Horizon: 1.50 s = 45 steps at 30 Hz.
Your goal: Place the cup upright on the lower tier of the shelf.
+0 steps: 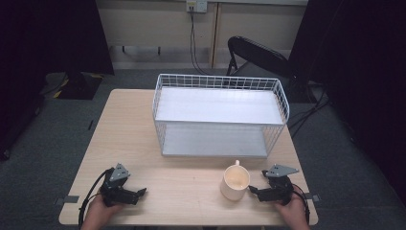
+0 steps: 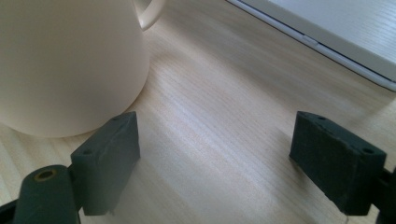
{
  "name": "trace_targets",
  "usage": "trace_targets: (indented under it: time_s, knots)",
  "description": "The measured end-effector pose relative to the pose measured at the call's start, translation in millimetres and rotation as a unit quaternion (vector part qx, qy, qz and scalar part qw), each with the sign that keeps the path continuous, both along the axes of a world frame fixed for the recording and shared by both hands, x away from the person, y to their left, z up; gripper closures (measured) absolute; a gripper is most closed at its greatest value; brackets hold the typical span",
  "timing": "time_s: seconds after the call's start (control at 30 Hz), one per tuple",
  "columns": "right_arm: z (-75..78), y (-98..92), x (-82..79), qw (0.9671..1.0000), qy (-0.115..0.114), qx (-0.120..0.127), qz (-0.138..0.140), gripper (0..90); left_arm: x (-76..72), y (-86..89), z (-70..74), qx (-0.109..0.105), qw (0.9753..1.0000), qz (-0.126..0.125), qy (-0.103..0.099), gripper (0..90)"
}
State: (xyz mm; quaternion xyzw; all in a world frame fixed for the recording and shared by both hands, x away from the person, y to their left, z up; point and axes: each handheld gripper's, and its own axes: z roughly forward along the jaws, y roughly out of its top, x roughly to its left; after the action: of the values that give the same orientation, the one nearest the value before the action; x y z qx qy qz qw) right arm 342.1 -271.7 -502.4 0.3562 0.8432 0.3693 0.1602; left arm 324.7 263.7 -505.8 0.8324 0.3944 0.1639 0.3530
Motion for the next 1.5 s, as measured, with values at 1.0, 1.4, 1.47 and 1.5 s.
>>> trace_targets:
  time_s: [1.0, 1.4, 1.47, 1.5]
  knots:
    - [34.6, -9.9, -5.9, 0.9991, 0.011, 0.038, -0.016, 20.5, -0.4, -0.2, 0.0, -0.001, 1.0000, 0.002, 0.001, 0.0]
    - [51.7, -3.9, -9.8, 0.9983, 0.008, 0.057, -0.014, 20.9, -0.4, -0.2, 0.0, -0.001, 1.0000, 0.002, 0.001, 0.0]
    - [54.0, -3.8, -9.6, 0.9981, 0.006, 0.060, -0.014, 20.9, -0.4, -0.2, 0.0, 0.000, 1.0000, 0.002, 0.001, 0.0]
    - [55.4, -3.8, -9.6, 0.9981, 0.005, 0.059, -0.017, 20.9, -0.4, -0.2, 0.0, -0.001, 1.0000, 0.002, 0.001, 0.0]
